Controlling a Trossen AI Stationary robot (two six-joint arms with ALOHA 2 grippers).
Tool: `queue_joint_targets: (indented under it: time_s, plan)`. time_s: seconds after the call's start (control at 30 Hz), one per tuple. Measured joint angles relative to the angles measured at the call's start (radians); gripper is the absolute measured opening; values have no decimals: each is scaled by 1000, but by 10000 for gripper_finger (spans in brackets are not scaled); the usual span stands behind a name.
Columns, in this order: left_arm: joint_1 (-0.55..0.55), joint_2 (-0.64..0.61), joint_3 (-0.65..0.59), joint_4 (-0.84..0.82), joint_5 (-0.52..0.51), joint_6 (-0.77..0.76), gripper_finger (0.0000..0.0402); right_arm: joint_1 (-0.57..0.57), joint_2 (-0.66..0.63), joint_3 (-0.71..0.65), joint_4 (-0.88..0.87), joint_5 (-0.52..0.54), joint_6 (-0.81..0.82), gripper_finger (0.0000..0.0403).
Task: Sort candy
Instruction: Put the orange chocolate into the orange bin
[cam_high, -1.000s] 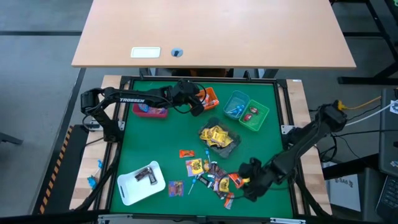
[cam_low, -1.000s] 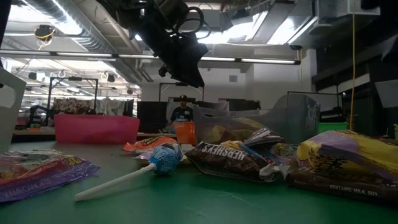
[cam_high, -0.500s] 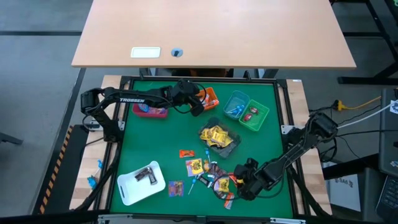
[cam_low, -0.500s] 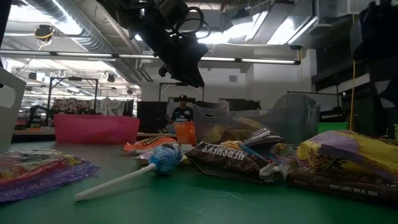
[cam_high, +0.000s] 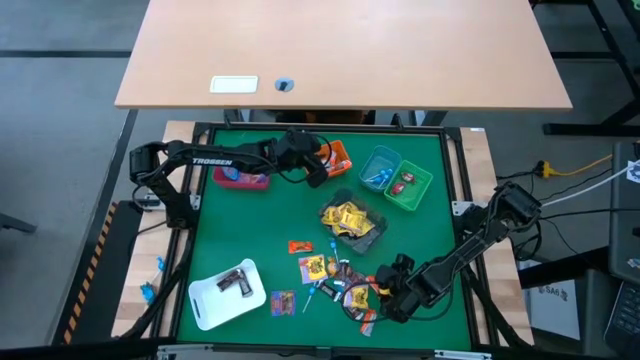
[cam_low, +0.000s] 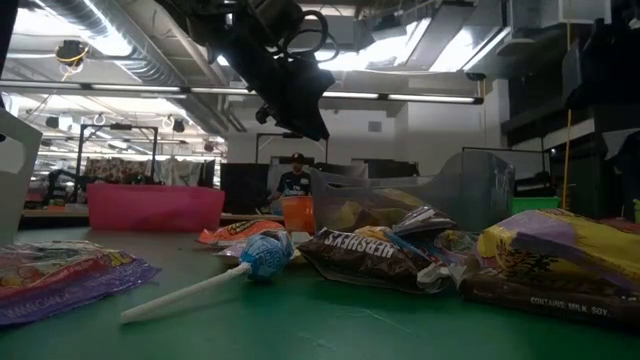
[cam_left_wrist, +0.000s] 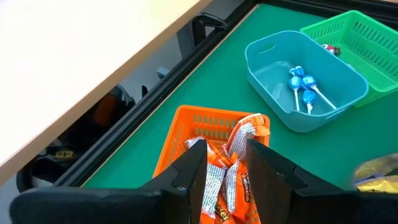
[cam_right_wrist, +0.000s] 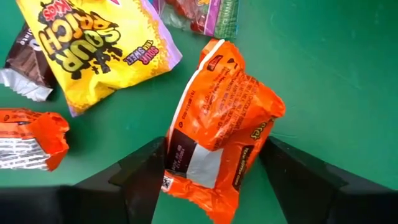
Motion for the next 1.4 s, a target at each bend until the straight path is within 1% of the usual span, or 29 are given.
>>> queue_joint_targets:
  time_s: [0.1,0.37,0.47,0.6,0.77,0.9,1.0,1.1,1.23,1.4]
  plan:
    - [-8,0,0,0,0,0,102,0,1,-1,-6,3,-4,235]
    - [-49,0,0,0,1,3,102,-1,-5,-3,-22,12,-5,133]
    - [-75,0,0,0,1,3,102,-1,-23,-4,-34,7,-11,107]
    - [-114,0,0,0,1,3,102,-2,-50,-8,-51,-12,-58,84]
    - [-177,0,0,0,22,2,102,0,-96,-8,-58,-30,-102,70]
    - [-233,0,0,-13,94,3,102,-1,-146,-7,-61,-23,-148,68]
    - [-273,0,1,-57,150,2,102,-3,-198,-6,-79,-13,-200,67]
    - [-313,0,1,-108,183,-5,102,-18,-251,-6,-113,7,-252,67]
    - [-366,0,1,-172,192,-8,102,-72,-321,-5,-137,46,-342,67]
    - [-431,0,1,-207,192,-28,102,-176,-376,-5,-132,59,-511,67]
